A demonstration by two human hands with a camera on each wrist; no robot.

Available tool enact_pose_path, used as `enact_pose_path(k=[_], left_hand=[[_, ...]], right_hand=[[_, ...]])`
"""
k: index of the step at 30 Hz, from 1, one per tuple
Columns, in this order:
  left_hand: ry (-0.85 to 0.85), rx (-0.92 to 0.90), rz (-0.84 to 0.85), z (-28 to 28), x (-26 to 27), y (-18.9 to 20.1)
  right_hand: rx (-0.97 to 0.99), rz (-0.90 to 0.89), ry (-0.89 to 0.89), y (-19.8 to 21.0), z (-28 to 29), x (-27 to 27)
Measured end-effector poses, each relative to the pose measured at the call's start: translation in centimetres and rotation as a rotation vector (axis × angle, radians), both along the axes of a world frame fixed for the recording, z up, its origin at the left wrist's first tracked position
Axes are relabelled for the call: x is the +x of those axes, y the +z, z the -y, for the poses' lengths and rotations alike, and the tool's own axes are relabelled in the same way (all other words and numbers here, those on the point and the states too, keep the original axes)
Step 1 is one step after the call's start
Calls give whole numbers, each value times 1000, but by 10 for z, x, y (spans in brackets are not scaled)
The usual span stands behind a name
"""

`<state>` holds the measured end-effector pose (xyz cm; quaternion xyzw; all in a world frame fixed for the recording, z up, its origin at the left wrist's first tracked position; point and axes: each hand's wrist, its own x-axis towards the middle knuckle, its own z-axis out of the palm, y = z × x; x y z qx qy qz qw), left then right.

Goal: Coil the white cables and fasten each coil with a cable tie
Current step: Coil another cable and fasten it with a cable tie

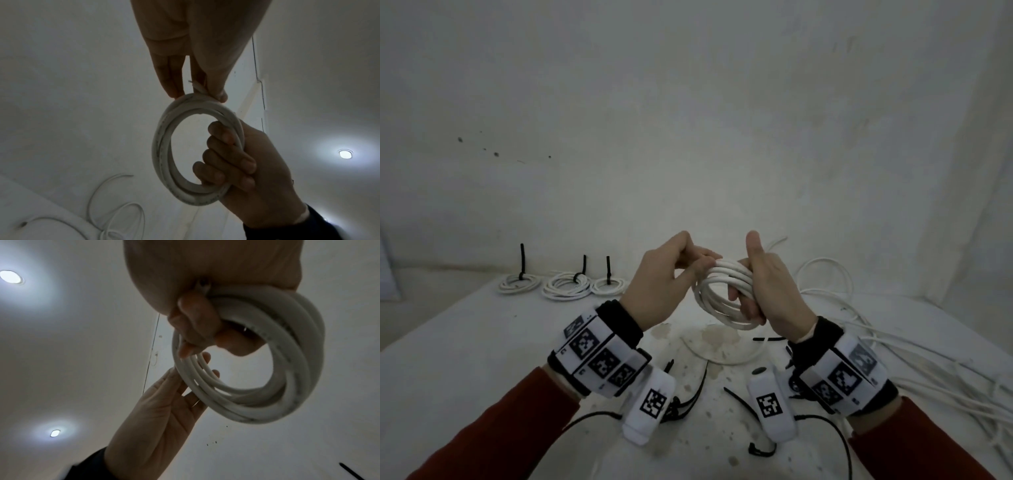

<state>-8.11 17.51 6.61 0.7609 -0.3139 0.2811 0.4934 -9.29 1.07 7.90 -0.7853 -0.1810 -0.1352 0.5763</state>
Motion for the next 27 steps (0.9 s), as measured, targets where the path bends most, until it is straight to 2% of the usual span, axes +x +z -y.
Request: enact_pose_path(k=[5, 8, 10, 12, 15, 18, 20, 23, 27], left_hand=[[56, 284, -40, 12, -7, -5], [353, 669, 131, 14, -3, -11], [395, 738, 157, 15, 0, -9], [221, 635, 52, 13, 3, -9], [-118, 261, -332, 14, -2, -16], [-289, 18, -594, 20, -9, -30], [-329, -41, -687, 22, -12, -38], [-299, -83, -789, 25, -12, -48], [-99, -165, -880, 20, -1, -62]], right_hand=[[154, -56, -76, -2, 3, 4], [176, -100, -125, -4, 4, 6], [169, -127, -120, -9, 3, 6], [182, -137, -97, -14, 2, 6], [199, -135, -112, -19, 0, 4], [207, -142, -137, -28, -1, 5], [200, -151, -149, -38, -2, 7], [111, -171, -154, -56, -2, 13], [-252, -185, -198, -82, 17, 25]])
